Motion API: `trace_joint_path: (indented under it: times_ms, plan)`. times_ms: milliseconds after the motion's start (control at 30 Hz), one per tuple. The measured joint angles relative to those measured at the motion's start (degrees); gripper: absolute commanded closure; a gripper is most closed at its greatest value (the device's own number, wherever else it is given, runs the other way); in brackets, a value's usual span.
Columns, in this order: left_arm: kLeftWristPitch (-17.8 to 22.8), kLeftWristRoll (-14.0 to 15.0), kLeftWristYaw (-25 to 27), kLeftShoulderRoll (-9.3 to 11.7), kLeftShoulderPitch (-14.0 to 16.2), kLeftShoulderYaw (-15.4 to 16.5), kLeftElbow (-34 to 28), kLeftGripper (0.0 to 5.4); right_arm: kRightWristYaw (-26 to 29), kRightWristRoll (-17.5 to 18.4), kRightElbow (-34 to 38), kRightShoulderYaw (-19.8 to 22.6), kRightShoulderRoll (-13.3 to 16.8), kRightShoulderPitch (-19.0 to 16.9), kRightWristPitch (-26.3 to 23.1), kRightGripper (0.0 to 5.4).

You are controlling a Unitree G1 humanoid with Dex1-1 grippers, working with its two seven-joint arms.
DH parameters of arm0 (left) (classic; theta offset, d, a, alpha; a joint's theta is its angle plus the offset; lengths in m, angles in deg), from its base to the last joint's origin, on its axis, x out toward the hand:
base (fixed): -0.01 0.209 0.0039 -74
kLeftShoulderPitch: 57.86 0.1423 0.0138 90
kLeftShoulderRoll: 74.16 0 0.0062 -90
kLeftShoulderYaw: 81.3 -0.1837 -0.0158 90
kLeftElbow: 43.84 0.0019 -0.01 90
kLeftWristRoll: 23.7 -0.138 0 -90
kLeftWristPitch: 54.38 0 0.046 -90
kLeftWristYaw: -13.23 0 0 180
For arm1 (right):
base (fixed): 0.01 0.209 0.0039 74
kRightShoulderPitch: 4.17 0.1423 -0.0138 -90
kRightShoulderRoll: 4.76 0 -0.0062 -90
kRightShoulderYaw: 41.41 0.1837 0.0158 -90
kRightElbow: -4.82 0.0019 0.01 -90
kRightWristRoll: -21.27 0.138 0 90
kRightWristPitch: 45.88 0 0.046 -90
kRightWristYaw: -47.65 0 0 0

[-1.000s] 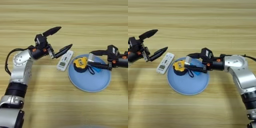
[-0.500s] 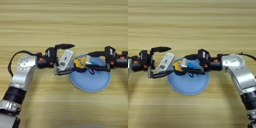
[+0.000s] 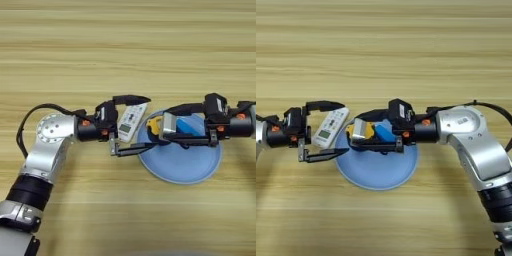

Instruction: Move the objects on the table

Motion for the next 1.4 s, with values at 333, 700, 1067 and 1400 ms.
trace_joint_path:
  times_ms: [333, 700, 1067, 1400]
  plan:
    - [-0.1, 0.0, 1.2, 0.8, 0.2, -1.1, 0.0, 0.0, -0.1, 0.0, -0.2, -0.6, -0.4, 0.0, 0.0, 2.87]
    - [0.5, 0.0, 2.2, 1.2, 0.2, -1.8, -1.0, 0.0, -0.2, -0.1, -1.2, -1.4, -0.6, 0.4, 0.2, 2.87]
    - [0.7, 0.0, 2.8, 1.3, 0.1, -3.3, -1.0, 0.0, -0.4, -0.2, -1.2, -2.3, -1.3, 0.6, 0.2, 2.87]
    - [1.0, -0.1, 2.8, 1.3, 0.0, -3.8, -1.0, 0.18, -0.5, -0.2, -1.2, -2.8, -1.5, 0.7, 0.2, 2.87]
